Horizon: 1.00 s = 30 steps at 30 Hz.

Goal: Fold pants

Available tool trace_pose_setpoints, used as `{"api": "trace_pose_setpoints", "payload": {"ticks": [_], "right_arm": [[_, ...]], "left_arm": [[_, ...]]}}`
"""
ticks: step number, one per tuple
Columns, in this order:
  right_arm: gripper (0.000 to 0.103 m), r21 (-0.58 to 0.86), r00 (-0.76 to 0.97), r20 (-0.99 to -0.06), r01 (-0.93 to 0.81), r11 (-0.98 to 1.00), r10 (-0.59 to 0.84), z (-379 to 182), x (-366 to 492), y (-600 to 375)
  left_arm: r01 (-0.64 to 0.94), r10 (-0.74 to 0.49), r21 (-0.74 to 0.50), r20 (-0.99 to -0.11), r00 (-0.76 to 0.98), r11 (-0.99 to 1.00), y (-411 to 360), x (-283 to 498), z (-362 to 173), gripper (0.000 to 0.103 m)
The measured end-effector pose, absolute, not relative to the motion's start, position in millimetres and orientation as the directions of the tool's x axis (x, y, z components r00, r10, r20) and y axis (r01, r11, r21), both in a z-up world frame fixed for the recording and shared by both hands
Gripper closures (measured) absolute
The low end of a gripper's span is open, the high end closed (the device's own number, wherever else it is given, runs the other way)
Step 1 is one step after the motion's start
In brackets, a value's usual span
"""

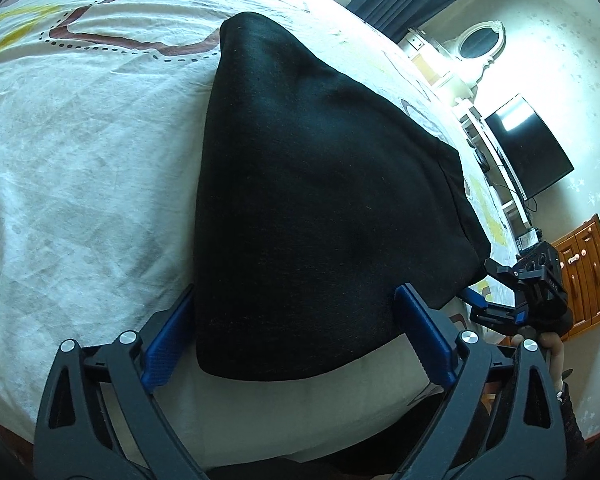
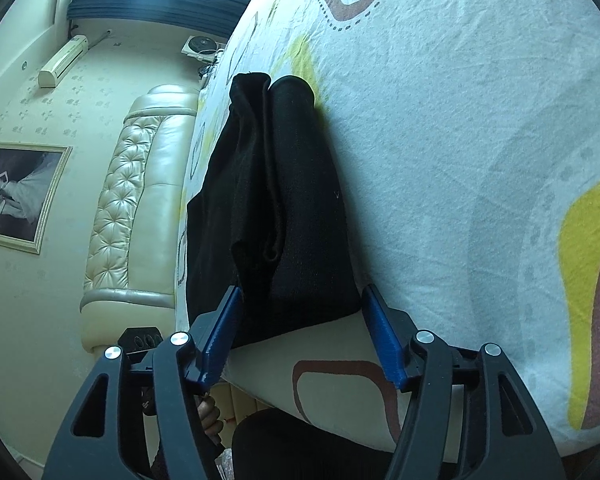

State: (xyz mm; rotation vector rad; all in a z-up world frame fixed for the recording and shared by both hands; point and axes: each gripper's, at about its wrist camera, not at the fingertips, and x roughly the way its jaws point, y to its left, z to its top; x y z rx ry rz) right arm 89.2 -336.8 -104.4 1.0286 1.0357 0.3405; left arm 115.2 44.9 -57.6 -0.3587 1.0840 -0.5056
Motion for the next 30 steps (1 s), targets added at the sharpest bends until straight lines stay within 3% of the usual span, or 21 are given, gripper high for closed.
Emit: {"api": "trace_pose_setpoints", "payload": {"ticks": [12,21,30], "right_arm": [[0.035,0.737,0.474,-0.658,0.247,0.629,0.585,-92,53,-331],[0.028,0.434,0.487,-0.816,0.163,0.886,0.310,-67,33,-288],[0.027,0.250,0.600,-0.790,0.126,0.960,0.127,-38,30,-253]], "left_arm": [[0.142,-0.397,-0.373,-0.818,0.415,0.917,23,101,-46,0.003],[0.133,-0.176,-0.123,-0.824,0.539,0.984,12,43,-18,0.003],[0.124,-0.159,-0.105,-0.773,0.614,0.987,11,18,6,0.003]]}}
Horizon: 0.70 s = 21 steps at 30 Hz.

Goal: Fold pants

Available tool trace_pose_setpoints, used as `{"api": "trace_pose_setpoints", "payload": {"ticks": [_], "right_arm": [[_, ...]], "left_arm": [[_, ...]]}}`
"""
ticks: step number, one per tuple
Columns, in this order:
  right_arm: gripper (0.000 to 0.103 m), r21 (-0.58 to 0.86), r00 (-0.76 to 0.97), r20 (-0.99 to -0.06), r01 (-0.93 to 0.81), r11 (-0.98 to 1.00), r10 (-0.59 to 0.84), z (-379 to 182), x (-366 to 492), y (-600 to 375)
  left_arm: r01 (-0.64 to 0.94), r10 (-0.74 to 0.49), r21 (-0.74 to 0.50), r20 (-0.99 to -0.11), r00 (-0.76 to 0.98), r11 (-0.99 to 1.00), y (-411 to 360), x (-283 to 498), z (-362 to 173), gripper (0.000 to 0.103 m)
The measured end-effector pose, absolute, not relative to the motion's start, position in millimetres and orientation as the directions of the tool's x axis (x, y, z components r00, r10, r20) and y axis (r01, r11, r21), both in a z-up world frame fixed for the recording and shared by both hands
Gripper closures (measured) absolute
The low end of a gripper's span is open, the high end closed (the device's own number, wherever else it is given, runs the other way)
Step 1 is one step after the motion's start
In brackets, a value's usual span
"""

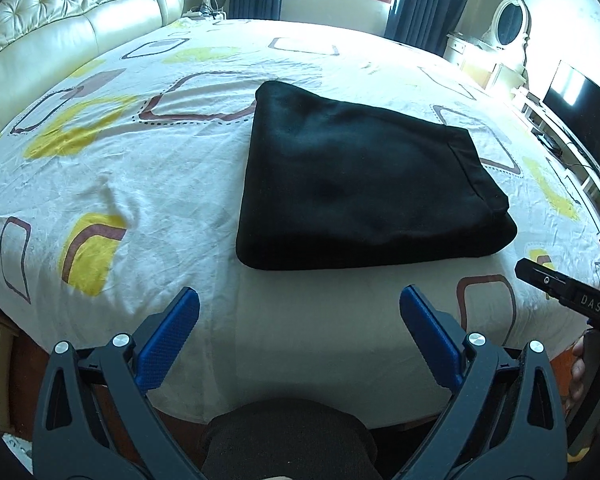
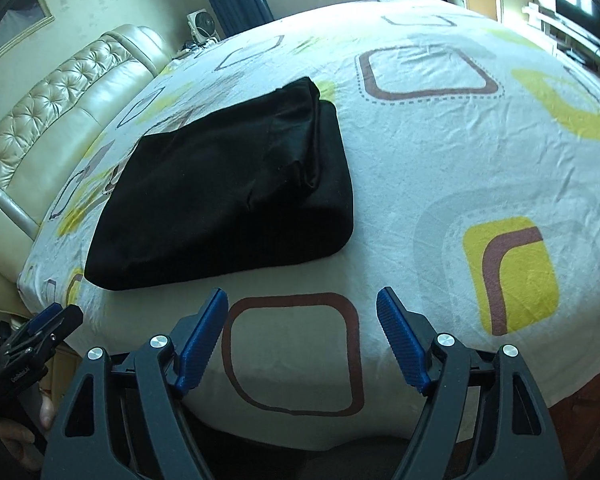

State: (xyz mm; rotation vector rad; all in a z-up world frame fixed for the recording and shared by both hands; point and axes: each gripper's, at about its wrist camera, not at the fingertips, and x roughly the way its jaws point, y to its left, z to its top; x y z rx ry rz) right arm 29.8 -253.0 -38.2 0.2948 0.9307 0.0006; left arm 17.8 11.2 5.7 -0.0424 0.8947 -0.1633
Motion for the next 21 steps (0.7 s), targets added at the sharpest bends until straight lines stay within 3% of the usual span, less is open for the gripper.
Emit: {"api": "trace_pose_setpoints", "payload": {"ticks": [4,21], "right_arm": [[0.024,0.222,0.620,-0.778,0.123,0.967,0.100,-39,25,-245],[0.024,0.232,0.606,-0.786,0.103,0.967,0.124,-41,22,-236]], "left_arm": [[0.147,-0.127,-0.040,-0.746,0.653,0.988,-1,15,11,0.003],[0.131,-0.145,-0.077,-0.732,0.665,0.988,-2,9,18,0.003]]}}
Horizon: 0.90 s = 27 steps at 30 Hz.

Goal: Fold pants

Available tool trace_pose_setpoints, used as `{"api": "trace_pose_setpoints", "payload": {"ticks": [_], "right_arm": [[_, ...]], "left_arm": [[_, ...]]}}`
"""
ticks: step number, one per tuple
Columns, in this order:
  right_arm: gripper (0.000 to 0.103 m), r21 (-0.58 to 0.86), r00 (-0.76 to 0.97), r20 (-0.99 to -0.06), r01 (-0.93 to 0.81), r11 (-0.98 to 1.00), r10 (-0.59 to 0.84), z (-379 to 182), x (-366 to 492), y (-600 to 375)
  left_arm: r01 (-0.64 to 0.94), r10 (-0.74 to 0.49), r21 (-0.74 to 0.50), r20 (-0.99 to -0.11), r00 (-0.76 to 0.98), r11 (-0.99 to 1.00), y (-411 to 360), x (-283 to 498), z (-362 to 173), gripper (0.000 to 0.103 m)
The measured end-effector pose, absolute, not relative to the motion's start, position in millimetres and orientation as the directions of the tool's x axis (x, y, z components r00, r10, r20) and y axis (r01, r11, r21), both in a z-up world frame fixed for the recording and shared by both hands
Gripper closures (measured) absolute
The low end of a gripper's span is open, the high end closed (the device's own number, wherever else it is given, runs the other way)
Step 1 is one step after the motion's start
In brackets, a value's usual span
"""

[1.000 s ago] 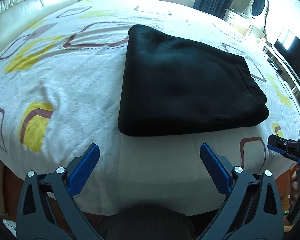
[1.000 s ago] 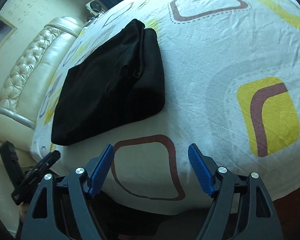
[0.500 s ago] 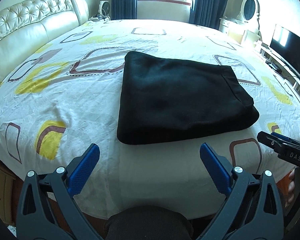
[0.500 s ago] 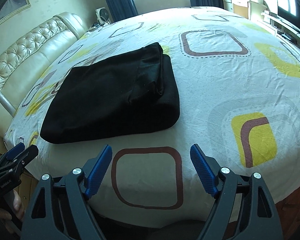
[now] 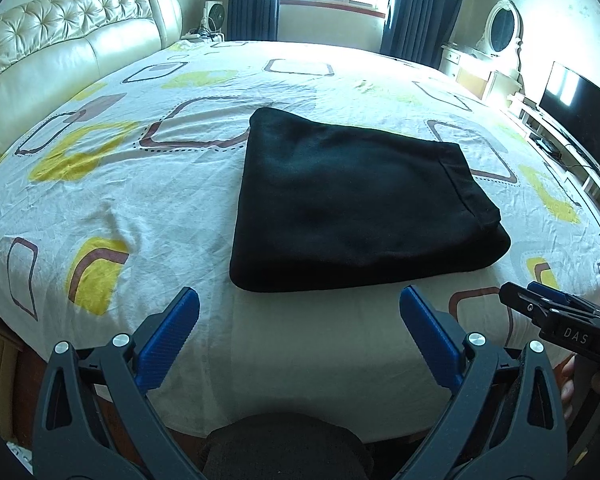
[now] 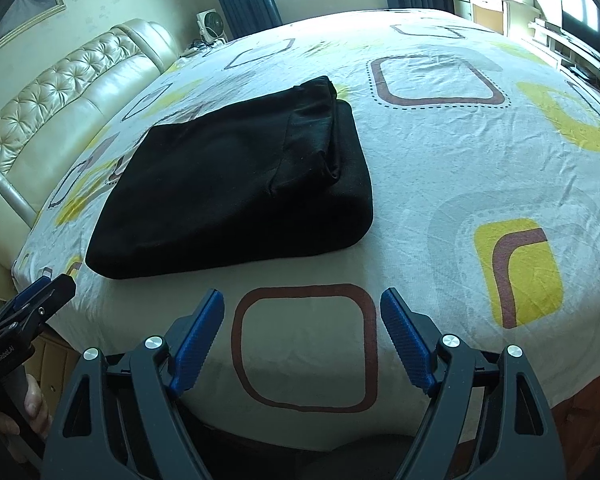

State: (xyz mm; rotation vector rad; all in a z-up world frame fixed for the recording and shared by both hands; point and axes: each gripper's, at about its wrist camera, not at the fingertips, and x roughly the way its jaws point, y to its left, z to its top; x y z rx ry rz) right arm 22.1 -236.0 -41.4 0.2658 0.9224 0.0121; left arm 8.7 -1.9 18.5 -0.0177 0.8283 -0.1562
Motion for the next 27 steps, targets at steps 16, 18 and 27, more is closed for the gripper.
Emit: {"api": "trace_pose_setpoints", "payload": {"ticks": [16,18,27], "right_arm": [[0.024,0.222,0.592,-0.797,0.098,0.970,0.123,-44.1,21.2,-234.8],[0.024,0.223,0.589,-0.798,0.098,0.970,0.124,-44.9,21.3,-235.0],[0.024,0.220,0.582,-0.804,0.093,0.971,0.126,-46.9,21.9,-232.9]], "left_arm": [[0.121,-0.148,-0.090,-0.732,0.665,0.989,-1.4,7.3,20.6,0.003],[0.121,-0.149,-0.092,-0.732,0.665,0.988,-1.2,7.5,20.8,0.003],[0.125,-0.155,-0.097,-0.734,0.661,0.987,-1.3,7.5,20.7,0.003]]}}
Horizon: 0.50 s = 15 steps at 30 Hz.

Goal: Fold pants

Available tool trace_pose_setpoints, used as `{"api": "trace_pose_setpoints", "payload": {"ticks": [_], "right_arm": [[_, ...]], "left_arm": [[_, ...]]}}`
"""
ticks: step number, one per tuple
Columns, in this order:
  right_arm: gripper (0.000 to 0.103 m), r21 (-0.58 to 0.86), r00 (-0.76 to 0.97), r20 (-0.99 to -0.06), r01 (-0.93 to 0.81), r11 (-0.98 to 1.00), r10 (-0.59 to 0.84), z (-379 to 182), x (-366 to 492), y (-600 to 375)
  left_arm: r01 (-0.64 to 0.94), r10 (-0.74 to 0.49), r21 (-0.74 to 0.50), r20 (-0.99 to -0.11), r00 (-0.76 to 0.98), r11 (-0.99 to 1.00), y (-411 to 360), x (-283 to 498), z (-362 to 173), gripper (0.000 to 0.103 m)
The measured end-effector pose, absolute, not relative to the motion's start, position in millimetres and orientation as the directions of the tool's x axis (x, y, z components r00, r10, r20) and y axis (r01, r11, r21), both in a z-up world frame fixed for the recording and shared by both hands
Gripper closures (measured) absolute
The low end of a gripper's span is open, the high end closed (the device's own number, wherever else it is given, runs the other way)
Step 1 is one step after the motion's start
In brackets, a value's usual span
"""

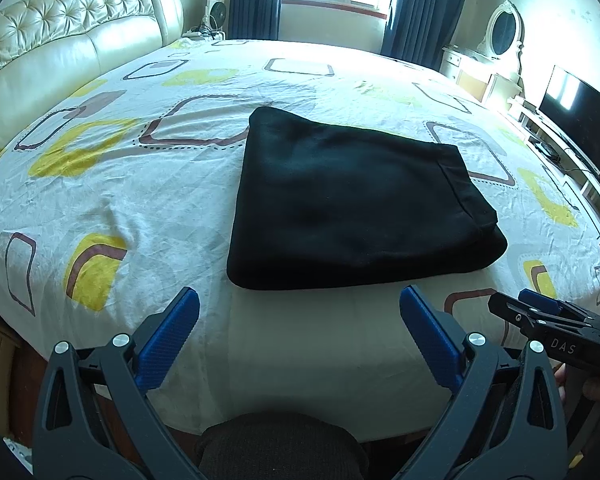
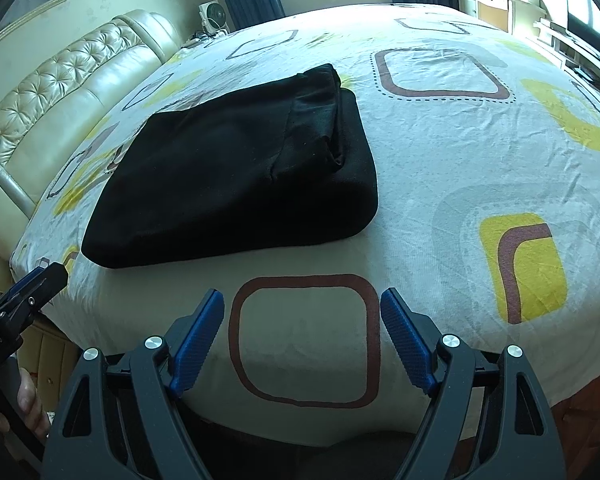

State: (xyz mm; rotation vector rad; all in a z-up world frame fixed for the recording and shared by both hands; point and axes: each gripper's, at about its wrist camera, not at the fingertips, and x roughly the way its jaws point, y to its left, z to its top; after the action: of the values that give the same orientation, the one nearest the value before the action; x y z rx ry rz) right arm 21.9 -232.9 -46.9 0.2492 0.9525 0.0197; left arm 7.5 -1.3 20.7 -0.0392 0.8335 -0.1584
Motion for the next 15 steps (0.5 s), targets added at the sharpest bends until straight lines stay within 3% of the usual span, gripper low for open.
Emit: {"api": "trace_pose_setpoints", "payload": {"ticks": [15], "right_arm": [[0.024,0.217,0.577,-0.807,0.093,0.972,0.125,-47.9,21.3,-230.1]], "left_arm": [[0.123,-0.157,-0.100,-0.733,0.661,0.987,-1.0,7.0,21.0,0.003]]}}
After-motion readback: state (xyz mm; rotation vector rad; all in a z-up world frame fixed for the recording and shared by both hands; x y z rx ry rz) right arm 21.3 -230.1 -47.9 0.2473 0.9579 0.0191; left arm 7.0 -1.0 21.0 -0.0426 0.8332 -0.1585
